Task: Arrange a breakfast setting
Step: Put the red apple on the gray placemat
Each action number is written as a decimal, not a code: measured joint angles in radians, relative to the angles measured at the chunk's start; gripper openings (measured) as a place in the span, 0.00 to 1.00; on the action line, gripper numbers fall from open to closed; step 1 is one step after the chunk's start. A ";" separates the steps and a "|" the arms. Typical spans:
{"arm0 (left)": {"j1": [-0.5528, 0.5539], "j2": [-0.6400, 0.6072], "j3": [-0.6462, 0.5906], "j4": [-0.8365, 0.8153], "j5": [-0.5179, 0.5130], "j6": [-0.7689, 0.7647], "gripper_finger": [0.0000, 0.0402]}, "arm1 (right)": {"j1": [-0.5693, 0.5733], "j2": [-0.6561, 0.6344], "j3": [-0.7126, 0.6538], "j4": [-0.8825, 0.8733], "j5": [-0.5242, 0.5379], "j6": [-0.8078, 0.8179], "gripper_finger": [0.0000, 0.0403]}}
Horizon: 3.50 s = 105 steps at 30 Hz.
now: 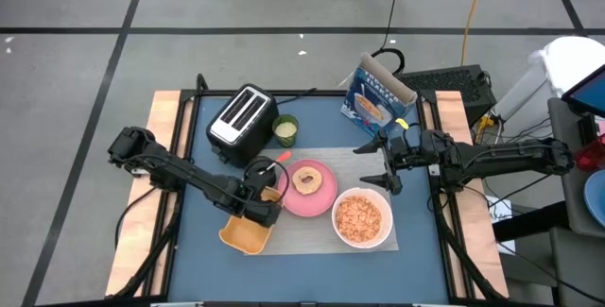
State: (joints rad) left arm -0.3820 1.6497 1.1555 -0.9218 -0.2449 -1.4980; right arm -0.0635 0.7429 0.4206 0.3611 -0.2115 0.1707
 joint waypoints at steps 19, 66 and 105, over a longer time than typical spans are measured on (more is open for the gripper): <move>-0.010 0.070 0.001 0.074 0.032 -0.069 0.85 | 0.000 0.000 0.000 -0.005 0.000 -0.003 0.99; 0.127 -0.290 0.000 0.402 0.167 -0.030 0.61 | 0.111 0.146 0.000 0.298 0.059 -0.296 0.99; 0.328 -0.177 0.000 0.676 0.103 -0.434 0.61 | 0.380 0.631 0.219 0.398 0.583 -1.253 0.98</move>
State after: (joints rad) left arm -0.0536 1.4723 1.1553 -0.2455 -0.1424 -1.9316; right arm 0.3161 1.3743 0.6392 0.7588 0.3716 -1.0824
